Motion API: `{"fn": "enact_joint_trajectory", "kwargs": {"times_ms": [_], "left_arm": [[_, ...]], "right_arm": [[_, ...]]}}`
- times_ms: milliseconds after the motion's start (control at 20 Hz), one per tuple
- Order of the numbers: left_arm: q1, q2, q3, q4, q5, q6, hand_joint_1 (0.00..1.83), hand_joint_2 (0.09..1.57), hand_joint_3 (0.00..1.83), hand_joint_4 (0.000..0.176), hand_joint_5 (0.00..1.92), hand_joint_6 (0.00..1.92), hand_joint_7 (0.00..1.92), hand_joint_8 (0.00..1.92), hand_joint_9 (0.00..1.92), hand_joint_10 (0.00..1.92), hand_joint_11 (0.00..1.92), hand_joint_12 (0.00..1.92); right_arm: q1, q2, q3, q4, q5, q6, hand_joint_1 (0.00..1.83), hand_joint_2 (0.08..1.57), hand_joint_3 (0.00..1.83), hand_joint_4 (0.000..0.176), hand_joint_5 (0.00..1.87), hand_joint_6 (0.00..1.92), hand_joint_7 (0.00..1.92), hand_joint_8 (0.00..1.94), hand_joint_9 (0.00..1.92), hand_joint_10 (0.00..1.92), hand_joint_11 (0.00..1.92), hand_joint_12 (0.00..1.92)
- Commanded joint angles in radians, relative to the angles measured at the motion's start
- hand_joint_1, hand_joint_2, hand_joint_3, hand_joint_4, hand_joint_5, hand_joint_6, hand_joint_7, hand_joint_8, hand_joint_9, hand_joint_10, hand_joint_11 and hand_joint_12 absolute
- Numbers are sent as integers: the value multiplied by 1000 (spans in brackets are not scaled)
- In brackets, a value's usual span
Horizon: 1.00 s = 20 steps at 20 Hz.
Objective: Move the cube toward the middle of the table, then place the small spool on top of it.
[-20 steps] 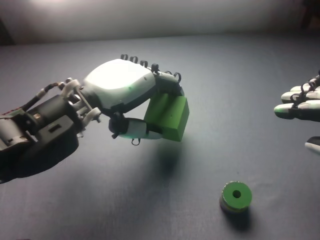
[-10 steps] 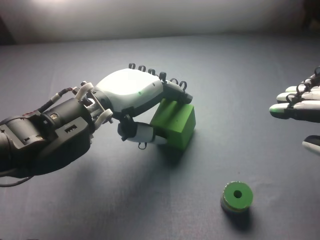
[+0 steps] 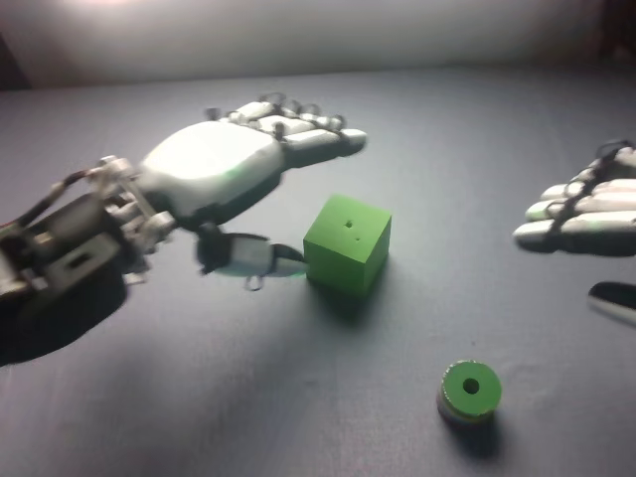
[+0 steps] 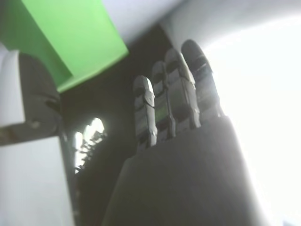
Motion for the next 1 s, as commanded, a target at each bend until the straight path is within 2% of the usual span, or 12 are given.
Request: {"fn": "enact_joint_trajectory", "kwargs": {"times_ms": [0,150,250,300,350,400,500,600,650,750,850,950], "left_arm": [[15,28,-18,-23,-184,21,1021,1013,4,170,163,1,138,1,107,3,0,415],[96,105,-102,-50,-320,37,808,1029,4,176,161,0,118,0,99,1,0,317],[150,151,-152,-66,-405,48,669,1075,2,176,174,1,124,1,134,2,0,389],[181,175,-179,-87,-446,73,681,1081,1,163,184,3,142,6,139,2,0,397],[208,192,-199,-104,-471,89,844,1059,0,123,221,3,160,2,134,0,0,437],[244,217,-223,-124,-509,95,976,1024,0,108,223,0,159,0,123,0,0,516],[310,252,-259,-144,-563,95,936,1009,0,103,232,0,207,2,219,10,0,836],[350,276,-289,-152,-608,104,878,1020,2,91,236,1,223,2,244,7,0,945],[354,281,-295,-152,-618,107,890,1022,2,83,242,3,212,0,245,6,0,956],[357,283,-300,-151,-632,107,912,1031,5,64,255,7,227,7,263,12,3,963],[361,282,-306,-150,-649,107,908,1042,3,72,256,2,237,3,259,3,0,945],[374,282,-318,-149,-672,107,900,1042,2,87,264,3,221,0,248,0,11,939]], "right_arm": [[24,5,-2,-25,80,12,926,1262,0,0,664,3,602,2,603,8,281,818],[82,5,3,-131,-19,26,974,1255,0,0,602,0,549,0,587,0,274,857],[118,4,6,-215,-85,53,1062,1168,0,0,599,0,558,2,674,17,374,891],[144,-3,8,-259,-125,65,1073,1151,0,0,595,0,549,0,668,9,375,885],[166,-11,12,-302,-164,79,1075,1147,0,0,593,0,537,0,684,14,401,889],[195,-31,24,-362,-214,109,1088,1126,0,0,585,0,502,0,697,10,402,834],[223,-64,44,-429,-273,146,1067,1103,0,33,561,0,476,0,653,0,382,811],[230,-89,52,-453,-308,147,1048,1060,0,43,538,0,482,1,595,0,291,872],[232,-96,54,-460,-319,148,1026,1074,0,45,522,0,470,0,568,0,230,934],[241,-110,62,-475,-345,148,1033,1091,5,28,530,4,470,1,562,0,231,953],[245,-126,71,-480,-371,148,1046,1088,0,31,541,3,473,1,567,2,182,985],[247,-137,78,-479,-388,148,1103,1060,0,11,586,3,498,3,576,7,147,1036]]}}
